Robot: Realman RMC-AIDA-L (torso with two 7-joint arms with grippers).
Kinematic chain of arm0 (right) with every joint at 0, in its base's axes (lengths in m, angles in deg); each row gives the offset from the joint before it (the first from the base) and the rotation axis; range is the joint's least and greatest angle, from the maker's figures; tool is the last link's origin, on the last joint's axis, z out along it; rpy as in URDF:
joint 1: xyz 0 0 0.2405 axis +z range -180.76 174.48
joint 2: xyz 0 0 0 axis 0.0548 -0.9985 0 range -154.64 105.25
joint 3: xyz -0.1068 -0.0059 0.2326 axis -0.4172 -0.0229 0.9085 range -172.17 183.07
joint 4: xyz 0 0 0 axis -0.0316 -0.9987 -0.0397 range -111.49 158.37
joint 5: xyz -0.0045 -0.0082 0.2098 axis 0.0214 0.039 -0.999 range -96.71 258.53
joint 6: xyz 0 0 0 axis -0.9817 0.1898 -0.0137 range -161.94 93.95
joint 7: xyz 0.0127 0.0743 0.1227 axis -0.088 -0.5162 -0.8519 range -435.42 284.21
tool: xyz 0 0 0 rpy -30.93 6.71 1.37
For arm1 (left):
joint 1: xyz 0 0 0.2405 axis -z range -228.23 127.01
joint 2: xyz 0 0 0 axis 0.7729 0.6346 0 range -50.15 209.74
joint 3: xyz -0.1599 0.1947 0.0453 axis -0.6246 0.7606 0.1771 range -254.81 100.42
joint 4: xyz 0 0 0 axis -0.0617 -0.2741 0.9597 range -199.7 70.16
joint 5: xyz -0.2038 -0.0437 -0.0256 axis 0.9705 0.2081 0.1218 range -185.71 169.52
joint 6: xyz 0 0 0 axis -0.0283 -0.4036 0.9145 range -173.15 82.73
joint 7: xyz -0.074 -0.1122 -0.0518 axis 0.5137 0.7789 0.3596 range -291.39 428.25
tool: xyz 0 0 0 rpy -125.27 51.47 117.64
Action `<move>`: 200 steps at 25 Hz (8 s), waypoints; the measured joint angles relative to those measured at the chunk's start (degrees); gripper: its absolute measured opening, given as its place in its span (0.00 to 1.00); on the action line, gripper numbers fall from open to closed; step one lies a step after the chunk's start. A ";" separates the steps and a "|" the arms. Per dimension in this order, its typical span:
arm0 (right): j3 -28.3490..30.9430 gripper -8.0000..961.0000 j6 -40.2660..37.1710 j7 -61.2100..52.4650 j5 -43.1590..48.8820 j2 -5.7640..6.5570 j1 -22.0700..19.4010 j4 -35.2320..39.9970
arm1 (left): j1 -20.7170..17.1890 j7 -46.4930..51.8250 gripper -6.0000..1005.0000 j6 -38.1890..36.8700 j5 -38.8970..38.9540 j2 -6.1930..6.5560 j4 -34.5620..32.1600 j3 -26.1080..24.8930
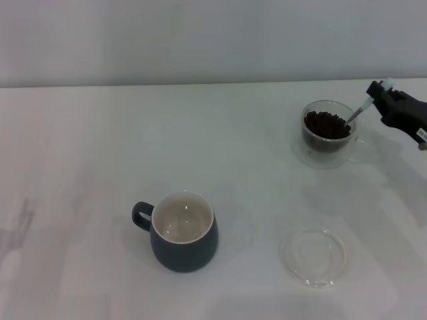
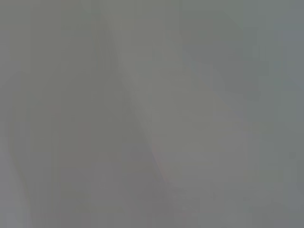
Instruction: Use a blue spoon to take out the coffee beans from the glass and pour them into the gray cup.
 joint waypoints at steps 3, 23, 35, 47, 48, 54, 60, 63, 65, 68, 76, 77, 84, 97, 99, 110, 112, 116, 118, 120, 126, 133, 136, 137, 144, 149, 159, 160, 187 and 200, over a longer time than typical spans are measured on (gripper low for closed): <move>0.04 0.16 1.05 -3.60 -1.13 0.00 -0.04 -0.09 | -0.10 0.04 0.86 0.00 0.00 0.00 0.03 0.00; 2.25 0.16 3.84 -23.56 -2.19 -0.09 0.05 -1.62 | -0.54 0.06 0.86 0.00 -0.01 -0.10 -0.01 0.00; 2.15 0.16 2.60 -26.82 -7.90 -0.28 0.25 -3.55 | -0.88 -0.01 0.86 -0.01 -0.01 0.01 0.04 0.00; 2.17 0.16 2.49 -33.67 -10.22 -0.17 0.35 -4.44 | -0.71 0.05 0.86 0.00 -0.01 0.04 0.56 0.00; 2.11 0.16 2.44 -34.86 -10.20 -0.09 0.37 -4.44 | -0.71 0.05 0.86 0.00 -0.01 0.04 0.56 0.00; 0.34 0.16 -1.63 -38.77 -9.13 0.35 0.75 -4.43 | -0.39 0.12 0.86 0.00 -0.01 0.08 1.28 0.00; -2.76 0.16 -5.75 -45.06 -3.88 1.20 1.83 -4.27 | -0.22 0.17 0.86 0.43 -0.01 0.09 1.44 0.00; -2.84 0.16 -7.50 -45.84 -0.64 0.68 2.37 -3.92 | 0.01 0.11 0.86 0.48 -0.01 0.09 1.44 0.00; -2.97 0.16 -8.37 -46.84 2.66 0.30 3.16 -3.84 | 0.27 -0.01 0.86 0.52 0.00 0.09 1.44 0.00; -4.19 0.16 -9.11 -47.65 5.80 -0.24 4.29 -3.77 | 0.67 -0.12 0.86 0.65 -0.01 0.09 1.44 0.00; -12.61 0.16 -9.10 -47.75 5.76 -0.64 5.72 -1.92 | 2.14 -0.25 0.86 1.86 -0.01 0.09 1.41 0.00; -13.93 0.16 -8.86 -47.74 5.69 -0.66 5.74 -1.21 | 2.25 -0.25 0.86 2.23 -0.01 0.09 1.42 0.00; -18.69 0.16 -7.34 -46.92 5.55 -0.88 5.90 1.10 | 2.93 -0.26 0.86 3.83 -0.01 0.08 1.49 0.00; -24.57 0.16 -4.58 -30.28 4.04 -1.03 5.82 8.31 | 3.17 -0.21 0.86 3.87 0.00 0.08 1.49 0.00; -25.54 0.16 -4.85 -25.69 4.26 -0.92 5.59 10.10 | 3.18 -0.18 0.86 3.87 0.00 0.08 1.49 0.00; -24.89 0.16 -8.47 -12.33 4.02 -0.63 3.92 11.59 | 3.38 -0.26 0.86 3.86 -0.01 0.08 1.84 -1.11; -21.09 0.17 -11.51 -15.17 3.93 -0.46 2.62 10.36 | 3.38 -0.21 0.86 3.86 0.00 0.08 2.10 -1.28; -12.06 0.17 -22.30 -23.01 4.11 0.81 0.41 4.37 | 3.36 -0.06 0.86 3.93 0.00 0.08 2.20 -1.32; -8.19 0.18 -26.67 -25.98 4.30 2.14 -0.01 -0.18 | 3.39 -0.05 0.86 4.09 -0.01 0.08 2.20 -1.32; -6.59 0.18 -29.15 -27.74 4.54 4.21 -0.23 -4.44 | 3.46 -0.06 0.86 4.19 0.00 0.08 2.21 -1.33; -6.93 0.19 -30.69 -31.50 9.80 10.61 -0.47 -12.19 | 3.57 -0.22 0.86 4.24 -0.01 0.16 2.28 -1.41; -8.45 0.20 -29.39 -31.54 12.43 11.20 -1.95 -14.81 | 3.84 -0.27 0.86 4.29 -0.01 0.17 2.29 -1.41; -9.41 0.20 -27.73 -30.69 12.71 10.19 -1.93 -14.87 | 4.10 -0.27 0.86 4.31 -0.04 0.17 2.29 -1.41; -9.51 0.20 -27.23 -30.24 12.78 9.89 -1.87 -14.87 | 4.17 -0.27 0.86 4.31 -0.08 0.18 2.29 -1.41; -9.65 0.21 -24.15 -28.91 13.48 8.24 -1.52 -14.77 | 4.25 -0.27 0.86 4.22 -0.30 0.18 2.29 -1.40; -9.63 0.22 -21.74 -28.80 14.73 7.02 -1.48 -14.46 | 4.48 -0.27 0.86 4.18 -0.36 0.18 2.28 -1.41; -9.54 0.23 -19.73 -28.80 15.16 5.41 -1.41 -14.26 | 4.85 -0.27 0.86 4.29 -0.45 0.18 2.28 -1.41; -9.55 0.24 -19.38 -28.80 15.34 5.41 -1.38 -14.26 | 4.85 -0.27 0.86 4.30 -0.44 0.18 2.28 -1.41; -5.47 0.40 -15.90 -24.57 15.79 5.53 -0.06 -13.19 | 4.40 -0.36 0.86 4.05 -0.17 0.02 2.28 -1.36; 23.83 0.89 -18.42 13.26 15.19 -0.47 -3.31 -12.59 | 4.20 -0.05 0.86 4.31 -0.09 0.00 2.28 -1.39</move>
